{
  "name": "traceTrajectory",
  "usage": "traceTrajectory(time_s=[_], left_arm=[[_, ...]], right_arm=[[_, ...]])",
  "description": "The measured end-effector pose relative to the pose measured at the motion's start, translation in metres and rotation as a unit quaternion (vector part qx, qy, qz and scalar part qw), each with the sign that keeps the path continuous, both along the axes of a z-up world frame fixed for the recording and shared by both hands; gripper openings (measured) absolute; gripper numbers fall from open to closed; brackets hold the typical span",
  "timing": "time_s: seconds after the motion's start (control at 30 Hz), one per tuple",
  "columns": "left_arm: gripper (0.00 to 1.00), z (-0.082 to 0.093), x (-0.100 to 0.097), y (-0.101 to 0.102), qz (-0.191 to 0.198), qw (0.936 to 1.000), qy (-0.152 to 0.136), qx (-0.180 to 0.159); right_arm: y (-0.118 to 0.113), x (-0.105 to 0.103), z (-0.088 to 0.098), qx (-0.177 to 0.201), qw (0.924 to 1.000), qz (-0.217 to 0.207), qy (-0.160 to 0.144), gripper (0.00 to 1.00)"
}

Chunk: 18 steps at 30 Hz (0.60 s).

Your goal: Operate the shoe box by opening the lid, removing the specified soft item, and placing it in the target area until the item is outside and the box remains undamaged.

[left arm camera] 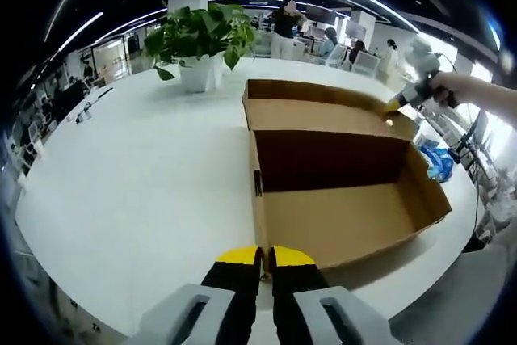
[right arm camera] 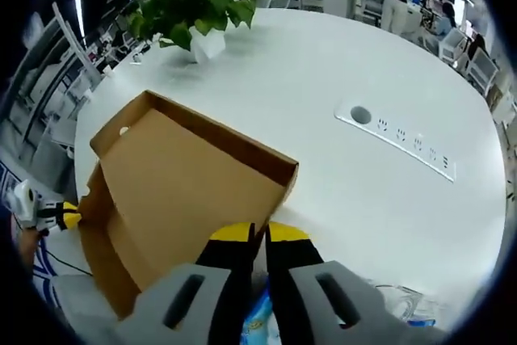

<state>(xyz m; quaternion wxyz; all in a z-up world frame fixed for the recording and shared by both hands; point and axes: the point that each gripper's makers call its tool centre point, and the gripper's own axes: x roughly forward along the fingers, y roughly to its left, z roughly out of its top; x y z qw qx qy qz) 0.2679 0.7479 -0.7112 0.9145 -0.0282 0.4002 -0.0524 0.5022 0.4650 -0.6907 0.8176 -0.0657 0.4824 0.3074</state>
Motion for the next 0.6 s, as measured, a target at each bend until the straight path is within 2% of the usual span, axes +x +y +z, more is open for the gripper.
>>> traceTrajectory(time_s=[0.6], left_arm=[[0.04,0.002,-0.001,-0.003,-0.001,1.0000,-0.002,-0.001]], right_arm=[[0.000,-0.010,0.036,0.030,0.9989,-0.004,-0.035,0.01]])
